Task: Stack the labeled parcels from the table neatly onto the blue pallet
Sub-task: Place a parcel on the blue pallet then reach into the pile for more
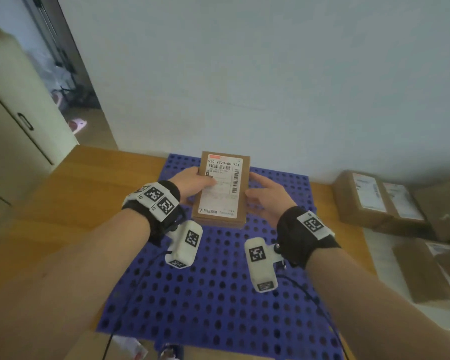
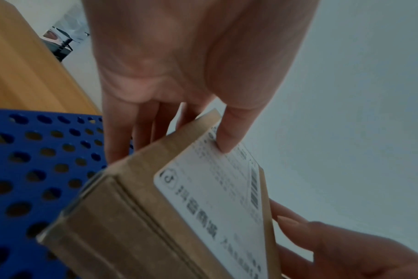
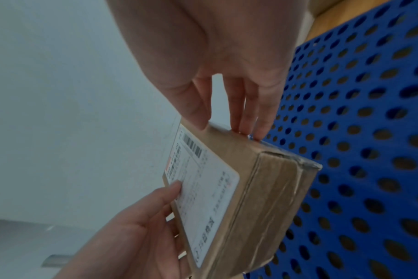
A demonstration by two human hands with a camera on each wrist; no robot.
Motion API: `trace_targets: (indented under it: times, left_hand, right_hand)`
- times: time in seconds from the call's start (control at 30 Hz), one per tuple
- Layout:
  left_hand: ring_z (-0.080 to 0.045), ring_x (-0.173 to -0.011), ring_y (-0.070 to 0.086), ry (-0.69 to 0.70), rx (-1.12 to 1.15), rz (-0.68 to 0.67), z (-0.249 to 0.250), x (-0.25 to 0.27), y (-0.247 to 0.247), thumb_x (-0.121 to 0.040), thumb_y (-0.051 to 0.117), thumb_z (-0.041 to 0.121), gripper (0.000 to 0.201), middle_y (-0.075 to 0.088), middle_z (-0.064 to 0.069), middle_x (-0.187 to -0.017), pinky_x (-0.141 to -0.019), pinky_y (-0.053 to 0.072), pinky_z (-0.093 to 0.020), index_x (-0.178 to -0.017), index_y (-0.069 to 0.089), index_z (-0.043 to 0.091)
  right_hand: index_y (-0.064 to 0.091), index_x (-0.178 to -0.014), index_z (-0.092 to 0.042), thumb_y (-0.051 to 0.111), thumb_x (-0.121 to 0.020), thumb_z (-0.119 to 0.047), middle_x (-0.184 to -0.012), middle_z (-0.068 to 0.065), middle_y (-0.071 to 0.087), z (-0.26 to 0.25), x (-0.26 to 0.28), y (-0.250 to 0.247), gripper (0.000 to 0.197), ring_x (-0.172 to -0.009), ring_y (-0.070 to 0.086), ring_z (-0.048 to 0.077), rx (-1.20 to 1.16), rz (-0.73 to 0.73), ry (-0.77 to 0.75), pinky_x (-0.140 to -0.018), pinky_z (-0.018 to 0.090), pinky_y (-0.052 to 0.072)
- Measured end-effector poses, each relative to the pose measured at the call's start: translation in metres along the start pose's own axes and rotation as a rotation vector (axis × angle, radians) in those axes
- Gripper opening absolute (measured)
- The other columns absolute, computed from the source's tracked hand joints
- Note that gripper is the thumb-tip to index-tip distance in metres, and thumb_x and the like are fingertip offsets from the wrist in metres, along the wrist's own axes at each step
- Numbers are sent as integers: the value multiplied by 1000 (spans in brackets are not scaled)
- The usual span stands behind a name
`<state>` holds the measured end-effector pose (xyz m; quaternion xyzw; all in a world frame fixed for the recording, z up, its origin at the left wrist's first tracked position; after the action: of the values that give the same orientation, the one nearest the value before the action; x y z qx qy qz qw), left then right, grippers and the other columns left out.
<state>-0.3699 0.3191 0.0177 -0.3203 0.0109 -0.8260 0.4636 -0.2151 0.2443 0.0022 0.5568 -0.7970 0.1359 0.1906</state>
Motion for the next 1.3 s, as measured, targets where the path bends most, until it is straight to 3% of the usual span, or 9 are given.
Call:
trace_targets:
  times: [0.1,0.2,0.33,0.5,0.67,0.8,1.0,1.13,1.3]
  left_hand:
    - [-25,-115,56,-4,-25,-33,-9,-25,-30,-95,52,19,30,59,-5,-126,-99,45,-44,-125,50,14]
    - [-20,-104,57,-75,62,-89,-20,-44,-45,-96,49,14,17,60,-2,-114,-85,48,-41,-112,50,20]
    - [-25,-114,57,-93,34,-112,-32,-64,-55,-95,52,16,33,59,-5,-127,-92,50,-50,-128,48,14]
    - [-25,-107,60,-181,83,-151,-54,-81,-53,-95,52,12,32,61,-8,-124,-91,50,-49,-127,48,10]
    - [-25,-111,59,-194,66,-141,-63,-97,-56,-94,53,11,50,57,-6,-130,-91,51,-48,-141,38,18]
    - [-24,-113,58,-202,12,-121,-66,-101,-55,-94,53,12,50,58,-4,-130,-90,53,-46,-141,39,20]
    - [-25,-118,55,-192,-29,-108,-67,-105,-60,-94,54,13,55,54,-4,-135,-94,50,-45,-144,33,20]
    - [-23,-113,58,-210,8,-106,-71,-102,-57,-95,51,9,55,57,-5,-131,-83,53,-39,-145,31,21]
    - [-23,-113,58,-206,14,-105,-75,-104,-56,-95,51,8,57,56,-5,-132,-81,53,-38,-146,29,21]
  right_hand:
    - [49,-137,-21,48,-92,2,-100,3,68,-2,-26,27,50,-91,64,20,-14,42,21,-79,36,52]
    - [48,-136,-20,49,-93,0,-94,-2,68,1,-45,43,48,-88,64,16,-17,71,59,-86,39,51]
    - [45,-139,-20,47,-94,0,-93,-2,68,9,-62,56,49,-82,64,14,-8,64,132,-72,31,52]
    - [42,-142,-19,47,-95,0,-93,0,67,25,-85,61,51,-81,63,14,9,54,205,-69,30,50]
    - [42,-141,-17,51,-88,10,-111,9,65,40,-100,63,60,-101,62,24,64,35,248,-86,38,51]
    - [43,-139,-16,54,-82,18,-101,9,67,43,-108,61,68,-96,64,24,120,9,256,-77,35,54]
    - [44,-138,-14,57,-80,18,-110,13,67,42,-112,63,67,-105,64,28,155,-20,258,-90,44,53]
    - [44,-137,-14,58,-80,18,-105,12,68,45,-111,64,68,-102,64,27,144,-36,274,-82,40,54]
    - [44,-136,-12,56,-81,19,-89,6,69,46,-108,63,65,-95,64,25,155,-35,275,-74,36,53]
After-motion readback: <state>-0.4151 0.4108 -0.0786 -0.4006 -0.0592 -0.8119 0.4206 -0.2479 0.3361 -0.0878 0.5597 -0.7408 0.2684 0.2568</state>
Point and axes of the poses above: each hand's wrist, its own x-axis away from the middle knuckle, its own y-axis out of the palm, z = x × y, the point moved 8 cm from there along -x, towards the middle knuckle
